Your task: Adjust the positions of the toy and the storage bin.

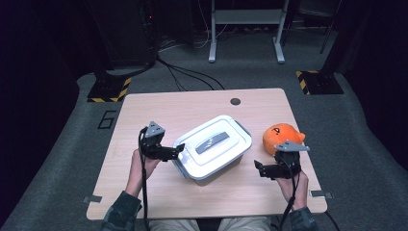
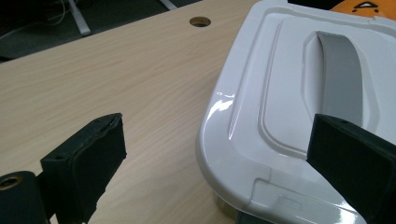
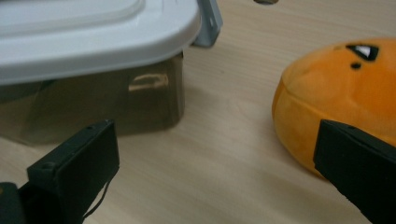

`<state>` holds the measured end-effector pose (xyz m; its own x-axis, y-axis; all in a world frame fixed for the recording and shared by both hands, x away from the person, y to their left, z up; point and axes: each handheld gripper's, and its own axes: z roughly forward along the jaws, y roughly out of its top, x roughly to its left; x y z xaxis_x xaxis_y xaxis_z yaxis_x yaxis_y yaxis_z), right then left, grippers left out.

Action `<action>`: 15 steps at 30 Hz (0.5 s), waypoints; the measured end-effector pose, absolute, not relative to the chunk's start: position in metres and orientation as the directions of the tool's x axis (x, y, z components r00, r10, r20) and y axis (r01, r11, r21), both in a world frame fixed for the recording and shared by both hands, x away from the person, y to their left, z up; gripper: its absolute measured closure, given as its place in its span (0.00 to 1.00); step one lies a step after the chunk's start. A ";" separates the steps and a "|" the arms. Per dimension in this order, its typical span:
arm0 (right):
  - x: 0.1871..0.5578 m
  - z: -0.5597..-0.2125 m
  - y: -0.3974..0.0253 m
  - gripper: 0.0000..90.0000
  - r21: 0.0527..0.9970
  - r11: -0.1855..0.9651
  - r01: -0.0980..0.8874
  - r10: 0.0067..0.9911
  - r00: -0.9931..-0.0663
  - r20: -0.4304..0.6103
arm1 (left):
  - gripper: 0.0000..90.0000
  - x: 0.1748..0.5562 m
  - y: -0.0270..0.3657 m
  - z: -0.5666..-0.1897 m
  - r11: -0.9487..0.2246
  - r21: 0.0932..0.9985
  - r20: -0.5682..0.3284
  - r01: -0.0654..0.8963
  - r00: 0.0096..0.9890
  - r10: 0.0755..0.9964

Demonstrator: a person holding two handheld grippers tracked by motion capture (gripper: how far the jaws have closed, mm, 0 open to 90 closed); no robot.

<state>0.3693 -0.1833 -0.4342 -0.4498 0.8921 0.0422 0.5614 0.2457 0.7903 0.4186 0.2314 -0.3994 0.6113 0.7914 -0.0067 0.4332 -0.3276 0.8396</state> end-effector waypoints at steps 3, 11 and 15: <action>0.359 -0.446 -0.191 0.00 0.789 0.241 0.565 0.901 -0.432 0.034 | 0.04 0.418 0.227 -0.398 -0.329 0.825 -0.021 0.460 0.606 0.795; 0.350 -0.481 -0.223 0.00 0.764 0.134 0.632 0.957 -0.283 0.067 | 0.05 0.418 0.215 -0.396 -0.361 0.814 -0.034 0.455 0.658 0.752; 0.352 -0.500 -0.238 0.00 0.741 0.110 0.663 0.972 -0.227 0.059 | 0.03 0.419 0.208 -0.394 -0.367 0.814 -0.036 0.450 0.670 0.742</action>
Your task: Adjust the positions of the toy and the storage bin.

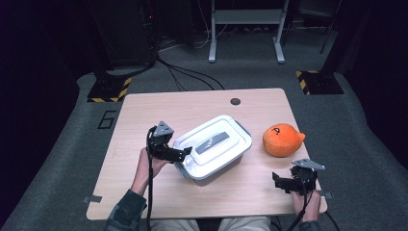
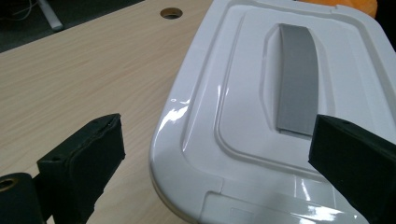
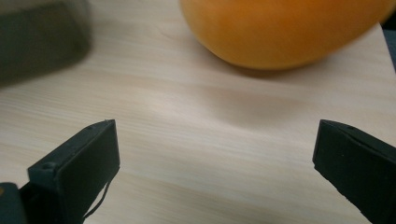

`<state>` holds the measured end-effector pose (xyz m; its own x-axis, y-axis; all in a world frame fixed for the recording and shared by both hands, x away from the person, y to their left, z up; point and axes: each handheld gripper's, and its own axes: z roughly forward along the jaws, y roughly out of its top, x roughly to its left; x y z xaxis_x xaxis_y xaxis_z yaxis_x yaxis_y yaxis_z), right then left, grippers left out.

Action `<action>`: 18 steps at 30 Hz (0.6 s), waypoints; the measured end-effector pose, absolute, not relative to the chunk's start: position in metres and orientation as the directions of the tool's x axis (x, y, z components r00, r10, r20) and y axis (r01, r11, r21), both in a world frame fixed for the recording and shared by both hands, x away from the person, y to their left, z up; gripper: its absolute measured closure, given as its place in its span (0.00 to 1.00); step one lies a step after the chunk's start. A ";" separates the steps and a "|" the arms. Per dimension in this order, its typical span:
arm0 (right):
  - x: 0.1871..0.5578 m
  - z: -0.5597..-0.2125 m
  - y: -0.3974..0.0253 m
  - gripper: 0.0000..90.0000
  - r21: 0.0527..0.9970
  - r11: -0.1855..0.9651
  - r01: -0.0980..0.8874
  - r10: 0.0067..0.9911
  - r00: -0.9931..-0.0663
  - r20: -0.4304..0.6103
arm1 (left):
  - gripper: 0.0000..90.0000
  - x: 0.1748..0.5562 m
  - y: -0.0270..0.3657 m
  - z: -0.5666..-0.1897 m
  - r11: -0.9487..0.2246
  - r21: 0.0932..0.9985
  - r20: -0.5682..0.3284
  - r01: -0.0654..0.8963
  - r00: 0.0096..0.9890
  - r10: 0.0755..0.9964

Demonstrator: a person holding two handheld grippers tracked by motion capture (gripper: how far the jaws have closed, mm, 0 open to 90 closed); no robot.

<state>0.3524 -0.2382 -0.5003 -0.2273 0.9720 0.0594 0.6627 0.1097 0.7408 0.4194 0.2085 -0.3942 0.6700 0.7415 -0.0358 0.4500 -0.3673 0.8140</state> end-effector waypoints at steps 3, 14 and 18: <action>0.354 -0.512 -0.246 0.00 0.721 0.101 0.686 0.975 -0.212 0.065 | 0.03 0.422 0.203 -0.394 -0.375 0.810 -0.038 0.451 0.678 0.734; 0.361 -0.529 -0.247 0.00 0.711 0.147 0.688 0.976 -0.217 0.007 | 0.04 0.426 0.181 -0.389 -0.431 0.798 -0.009 0.422 0.722 0.691; 0.362 -0.529 -0.249 0.00 0.717 0.156 0.680 0.974 -0.227 0.003 | 0.04 0.427 0.174 -0.391 -0.438 0.795 -0.009 0.420 0.731 0.683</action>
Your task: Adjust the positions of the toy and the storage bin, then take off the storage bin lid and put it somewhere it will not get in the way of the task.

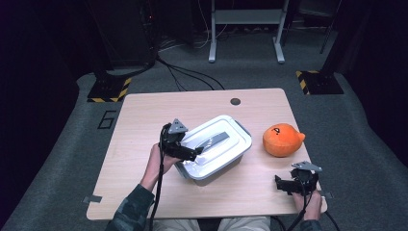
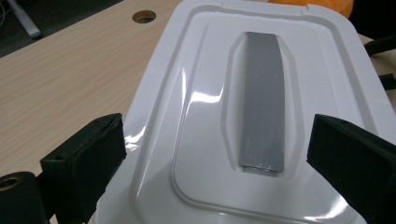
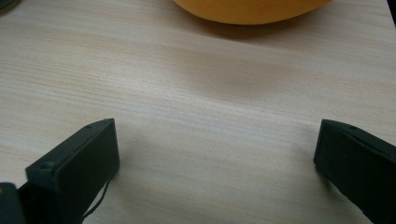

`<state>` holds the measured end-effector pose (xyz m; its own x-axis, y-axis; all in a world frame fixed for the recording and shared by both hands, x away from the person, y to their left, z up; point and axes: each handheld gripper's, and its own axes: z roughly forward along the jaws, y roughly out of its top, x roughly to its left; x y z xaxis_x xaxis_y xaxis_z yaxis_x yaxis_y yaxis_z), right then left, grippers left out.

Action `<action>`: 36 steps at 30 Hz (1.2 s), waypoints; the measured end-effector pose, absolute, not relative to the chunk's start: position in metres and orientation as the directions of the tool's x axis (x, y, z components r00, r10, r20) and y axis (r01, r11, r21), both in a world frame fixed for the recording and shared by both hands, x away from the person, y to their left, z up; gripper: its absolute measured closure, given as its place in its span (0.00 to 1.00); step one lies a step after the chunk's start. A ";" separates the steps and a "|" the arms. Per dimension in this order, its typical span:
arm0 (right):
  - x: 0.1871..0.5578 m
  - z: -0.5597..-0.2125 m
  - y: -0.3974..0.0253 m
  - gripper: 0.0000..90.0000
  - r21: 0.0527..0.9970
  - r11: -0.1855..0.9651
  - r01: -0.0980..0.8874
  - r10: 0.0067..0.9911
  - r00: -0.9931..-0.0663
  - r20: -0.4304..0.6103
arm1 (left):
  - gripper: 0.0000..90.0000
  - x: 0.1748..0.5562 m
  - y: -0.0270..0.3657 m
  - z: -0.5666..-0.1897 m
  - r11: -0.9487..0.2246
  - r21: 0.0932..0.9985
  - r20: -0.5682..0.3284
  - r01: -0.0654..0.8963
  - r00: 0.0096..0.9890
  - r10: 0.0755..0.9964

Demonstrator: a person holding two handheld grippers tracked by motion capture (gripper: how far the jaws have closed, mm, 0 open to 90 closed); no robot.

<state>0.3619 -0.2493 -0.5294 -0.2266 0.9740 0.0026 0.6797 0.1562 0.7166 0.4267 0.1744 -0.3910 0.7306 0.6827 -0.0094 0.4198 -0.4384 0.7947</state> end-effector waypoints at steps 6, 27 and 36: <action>0.363 -0.529 -0.250 0.00 0.716 0.168 0.678 0.971 -0.240 0.000 | 0.04 0.431 0.166 -0.392 -0.458 0.787 0.008 0.413 0.736 0.677; 0.363 -0.529 -0.251 0.00 0.717 0.167 0.676 0.970 -0.243 0.003 | 0.14 0.451 0.134 -0.397 -0.517 0.749 0.008 0.415 0.774 0.633; 0.363 -0.529 -0.251 0.00 0.717 0.166 0.677 0.970 -0.241 0.003 | 0.17 0.451 0.126 -0.395 -0.530 0.750 -0.002 0.397 0.802 0.597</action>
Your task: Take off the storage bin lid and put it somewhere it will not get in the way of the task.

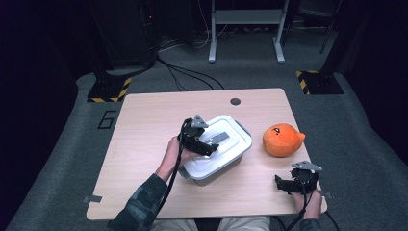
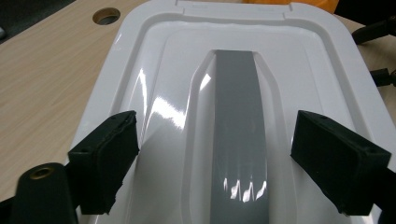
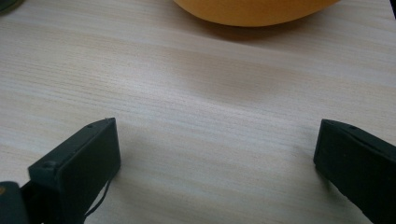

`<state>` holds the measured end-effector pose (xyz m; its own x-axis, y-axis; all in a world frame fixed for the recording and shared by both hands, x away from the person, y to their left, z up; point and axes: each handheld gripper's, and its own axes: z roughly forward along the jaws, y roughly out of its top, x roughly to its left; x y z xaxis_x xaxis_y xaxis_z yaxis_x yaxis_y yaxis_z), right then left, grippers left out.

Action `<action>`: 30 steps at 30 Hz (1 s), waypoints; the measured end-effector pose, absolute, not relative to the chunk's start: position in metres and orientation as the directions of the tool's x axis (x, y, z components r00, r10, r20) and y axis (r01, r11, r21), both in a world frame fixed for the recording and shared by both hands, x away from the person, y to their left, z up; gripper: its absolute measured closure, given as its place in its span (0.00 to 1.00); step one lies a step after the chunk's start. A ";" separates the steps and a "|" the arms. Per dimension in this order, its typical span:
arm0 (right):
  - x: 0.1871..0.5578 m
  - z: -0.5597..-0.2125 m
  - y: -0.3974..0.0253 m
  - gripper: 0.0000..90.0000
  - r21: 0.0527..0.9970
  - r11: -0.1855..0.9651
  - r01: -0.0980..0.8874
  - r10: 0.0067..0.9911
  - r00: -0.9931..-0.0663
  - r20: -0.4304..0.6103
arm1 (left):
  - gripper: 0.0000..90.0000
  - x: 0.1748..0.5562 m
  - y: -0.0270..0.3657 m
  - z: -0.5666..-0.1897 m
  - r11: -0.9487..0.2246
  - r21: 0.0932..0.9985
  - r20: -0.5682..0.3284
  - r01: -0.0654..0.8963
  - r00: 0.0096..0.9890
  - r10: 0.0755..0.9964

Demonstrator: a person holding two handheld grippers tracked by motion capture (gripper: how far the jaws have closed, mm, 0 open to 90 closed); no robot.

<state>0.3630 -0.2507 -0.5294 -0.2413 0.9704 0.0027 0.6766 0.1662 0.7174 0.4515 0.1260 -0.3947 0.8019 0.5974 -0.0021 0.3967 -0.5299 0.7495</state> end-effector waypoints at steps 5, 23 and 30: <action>0.363 -0.529 -0.251 0.00 0.718 0.166 0.677 0.971 -0.241 0.003 | 0.50 0.447 0.126 -0.392 -0.544 0.756 0.024 0.365 0.815 0.580; 0.363 -0.529 -0.251 0.00 0.718 0.165 0.676 0.971 -0.240 0.003 | 0.74 0.441 0.126 -0.393 -0.538 0.771 0.028 0.341 0.826 0.563; 0.363 -0.529 -0.251 0.00 0.719 0.162 0.676 0.971 -0.238 0.005 | 0.74 0.439 0.128 -0.384 -0.530 0.784 0.032 0.324 0.831 0.555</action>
<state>0.3628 -0.2507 -0.5294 -0.2381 0.9712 0.0046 0.6763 0.1623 0.7186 0.4385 0.1283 -0.3840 0.8312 0.5551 0.0316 0.3239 -0.5296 0.7840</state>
